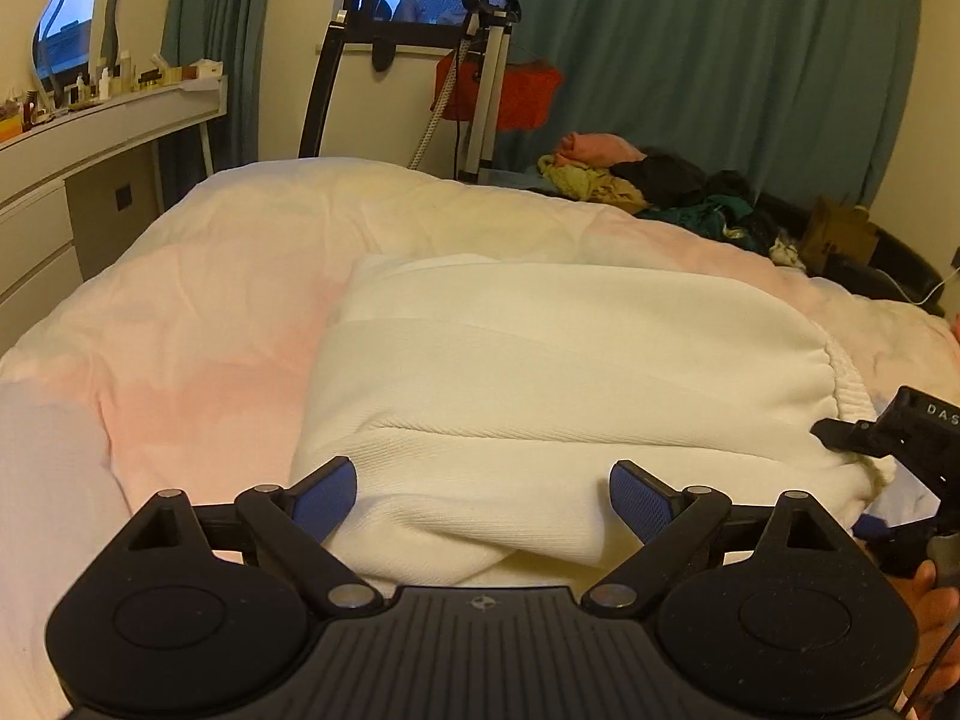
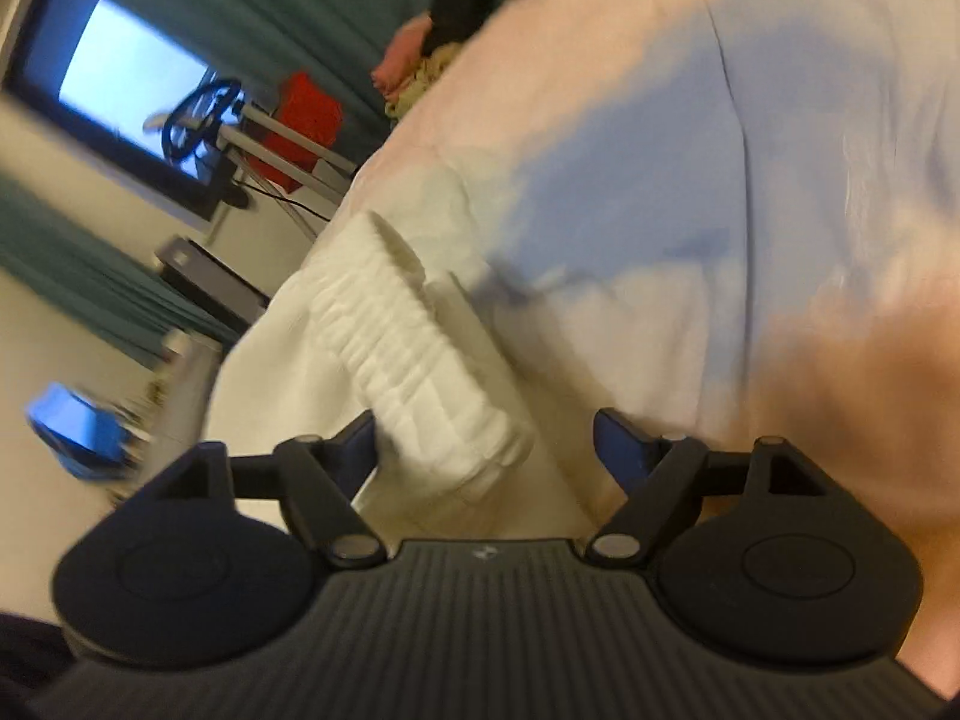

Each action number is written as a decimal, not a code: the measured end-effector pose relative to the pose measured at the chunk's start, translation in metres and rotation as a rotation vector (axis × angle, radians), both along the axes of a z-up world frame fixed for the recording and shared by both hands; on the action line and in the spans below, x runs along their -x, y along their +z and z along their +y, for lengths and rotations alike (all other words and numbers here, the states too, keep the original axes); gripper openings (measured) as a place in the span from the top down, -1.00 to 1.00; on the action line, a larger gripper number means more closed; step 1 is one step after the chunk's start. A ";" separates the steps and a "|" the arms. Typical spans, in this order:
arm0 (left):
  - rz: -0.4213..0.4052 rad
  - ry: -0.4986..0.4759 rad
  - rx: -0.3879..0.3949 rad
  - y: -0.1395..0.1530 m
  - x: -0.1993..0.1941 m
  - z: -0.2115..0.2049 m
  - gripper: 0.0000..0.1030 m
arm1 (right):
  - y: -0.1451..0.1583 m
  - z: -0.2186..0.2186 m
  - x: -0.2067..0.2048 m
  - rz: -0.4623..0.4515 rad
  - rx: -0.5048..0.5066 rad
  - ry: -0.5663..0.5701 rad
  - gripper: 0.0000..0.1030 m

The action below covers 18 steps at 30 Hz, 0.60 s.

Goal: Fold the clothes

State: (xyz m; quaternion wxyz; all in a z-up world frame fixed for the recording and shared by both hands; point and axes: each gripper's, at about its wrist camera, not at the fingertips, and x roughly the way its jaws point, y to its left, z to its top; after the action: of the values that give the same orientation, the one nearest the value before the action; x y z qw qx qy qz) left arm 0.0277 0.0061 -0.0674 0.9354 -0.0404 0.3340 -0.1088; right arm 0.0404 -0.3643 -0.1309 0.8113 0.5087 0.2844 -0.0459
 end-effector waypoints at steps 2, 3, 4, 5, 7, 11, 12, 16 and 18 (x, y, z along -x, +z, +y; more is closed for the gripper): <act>0.011 0.005 0.056 0.005 0.001 0.012 -0.80 | -0.008 -0.004 -0.003 -0.011 -0.106 0.032 -0.58; 0.017 0.017 0.095 0.007 0.000 0.020 -0.81 | -0.009 -0.004 -0.004 -0.013 -0.109 0.043 -0.59; 0.024 0.033 0.139 0.009 -0.002 0.030 -0.84 | -0.008 -0.001 -0.007 -0.010 -0.093 0.058 -0.59; 0.032 0.050 0.184 0.012 -0.004 0.040 -0.87 | -0.005 0.005 -0.010 -0.001 -0.044 0.084 -0.59; 0.050 0.124 0.259 0.013 -0.010 0.063 -0.91 | 0.003 0.019 -0.016 0.019 0.077 0.144 -0.60; 0.155 0.233 0.392 -0.003 -0.031 0.099 -0.94 | 0.016 0.043 -0.023 0.037 0.288 0.224 -0.61; 0.209 0.236 0.453 -0.011 -0.038 0.106 -0.95 | 0.017 0.047 -0.024 0.039 0.322 0.231 -0.49; 0.431 0.203 0.705 -0.051 -0.065 0.120 -0.89 | 0.032 0.060 -0.013 0.010 0.419 0.200 0.04; 0.414 0.185 0.689 -0.050 -0.065 0.117 -0.78 | 0.043 0.066 -0.004 -0.030 0.438 0.179 0.18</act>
State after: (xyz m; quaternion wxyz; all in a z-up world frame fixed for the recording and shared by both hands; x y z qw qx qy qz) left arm 0.0931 0.1233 -0.1176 0.7860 -0.4019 0.4543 -0.1194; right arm 0.0443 -0.2981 -0.0877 0.9072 0.2941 0.2996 -0.0268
